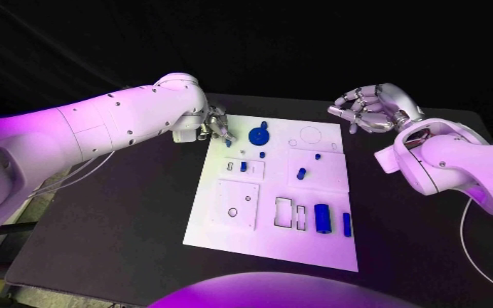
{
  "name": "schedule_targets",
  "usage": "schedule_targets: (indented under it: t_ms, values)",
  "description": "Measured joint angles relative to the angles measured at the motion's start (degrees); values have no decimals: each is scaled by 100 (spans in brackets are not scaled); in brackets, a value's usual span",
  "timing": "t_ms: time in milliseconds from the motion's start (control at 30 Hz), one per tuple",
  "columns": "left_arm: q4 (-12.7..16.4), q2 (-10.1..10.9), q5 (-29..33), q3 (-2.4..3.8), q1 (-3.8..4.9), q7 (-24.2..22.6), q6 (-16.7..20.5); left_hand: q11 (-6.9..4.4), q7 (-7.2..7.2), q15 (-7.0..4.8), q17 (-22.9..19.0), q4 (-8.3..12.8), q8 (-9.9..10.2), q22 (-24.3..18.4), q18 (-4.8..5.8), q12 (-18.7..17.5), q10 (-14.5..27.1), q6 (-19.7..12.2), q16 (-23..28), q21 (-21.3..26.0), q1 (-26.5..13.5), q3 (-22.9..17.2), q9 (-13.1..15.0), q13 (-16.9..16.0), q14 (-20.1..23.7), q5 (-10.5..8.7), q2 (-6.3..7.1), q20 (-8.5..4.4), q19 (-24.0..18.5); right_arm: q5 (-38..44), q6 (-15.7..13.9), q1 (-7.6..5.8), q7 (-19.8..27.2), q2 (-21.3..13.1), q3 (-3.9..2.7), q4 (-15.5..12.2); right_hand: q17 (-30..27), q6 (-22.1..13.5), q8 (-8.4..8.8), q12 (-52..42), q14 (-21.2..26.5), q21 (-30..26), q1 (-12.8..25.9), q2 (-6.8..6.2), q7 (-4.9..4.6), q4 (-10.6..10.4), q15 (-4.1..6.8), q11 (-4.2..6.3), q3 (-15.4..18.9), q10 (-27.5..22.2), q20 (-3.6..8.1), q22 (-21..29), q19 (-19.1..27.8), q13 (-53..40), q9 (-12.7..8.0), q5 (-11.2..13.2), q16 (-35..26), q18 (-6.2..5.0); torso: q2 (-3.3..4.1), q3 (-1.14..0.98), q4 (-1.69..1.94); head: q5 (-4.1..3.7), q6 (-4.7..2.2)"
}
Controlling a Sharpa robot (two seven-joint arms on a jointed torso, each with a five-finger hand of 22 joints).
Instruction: Assemble the parts on the task board
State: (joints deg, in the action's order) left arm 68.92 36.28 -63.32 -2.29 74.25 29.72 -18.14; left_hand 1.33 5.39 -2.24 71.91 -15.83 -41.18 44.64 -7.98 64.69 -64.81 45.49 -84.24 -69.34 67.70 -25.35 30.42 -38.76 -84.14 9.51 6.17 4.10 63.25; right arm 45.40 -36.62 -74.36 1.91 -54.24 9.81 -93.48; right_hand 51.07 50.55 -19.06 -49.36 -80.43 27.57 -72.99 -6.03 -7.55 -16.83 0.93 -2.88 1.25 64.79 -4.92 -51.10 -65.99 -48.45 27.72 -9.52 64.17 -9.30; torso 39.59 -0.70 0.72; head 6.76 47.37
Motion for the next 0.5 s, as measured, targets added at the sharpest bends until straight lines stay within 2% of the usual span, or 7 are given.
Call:
schedule_targets:
  t_ms: [100, 233, 367, 500]
  values:
    - [-3, 0, 21, -1, 0, 0, 1, -21, -30, 0, 11, 118, -24, 15, 0, 0, 20, 30, 0, 0, 328, -186, -6, 10, 0, -1, -87, 0, 0, 0, 0, 0, 0, -1, 0, 0, 0, 0, 0, 0, 0, 0, 0, 0, 0, 0, 0, 0, 0, 0, 0, 0, 0, 0, 0, 0, 0, 0, -1, 1, 1, -5, 4]
    - [-14, 0, 67, -1, 1, 0, 8, -73, -52, -54, 43, 321, -111, 64, 0, 0, -33, 25, 0, -11, 622, -636, -5, 10, 9, -69, -87, -23, 23, 0, 0, 0, -1, -1, 0, 0, 0, 0, 0, 0, 0, 0, 0, 0, 0, 0, 0, 0, 0, 0, 0, 0, 0, 0, 0, 0, 0, 0, -1, 1, 2, -5, 8]
    - [-20, 10, 125, -4, -1, 0, 20, -92, -70, -54, 69, 125, -147, 123, 0, 0, -78, -36, 0, -57, 704, -832, -5, -5, 9, -87, -52, -32, 32, 0, 0, 0, -1, -1, 0, 4, 0, 0, 0, 0, 0, 0, 0, 0, 0, 0, 0, 0, 0, 0, 0, 0, 0, 0, 0, 0, 0, 0, -3, 1, 2, 2, 13]
    - [-6, 40, 199, -4, -2, 1, 45, -82, -60, -54, 93, 43, -217, 152, 0, 0, -108, -45, 0, -71, 704, -916, -5, -19, 9, -90, -52, -34, 34, 0, 0, 0, -1, -1, 0, 11, 0, 0, 0, 0, 0, 0, 0, 0, 0, 0, 0, 0, 0, 1, 0, 0, 0, 0, 0, 0, 0, 0, -3, 1, 2, 7, 14]
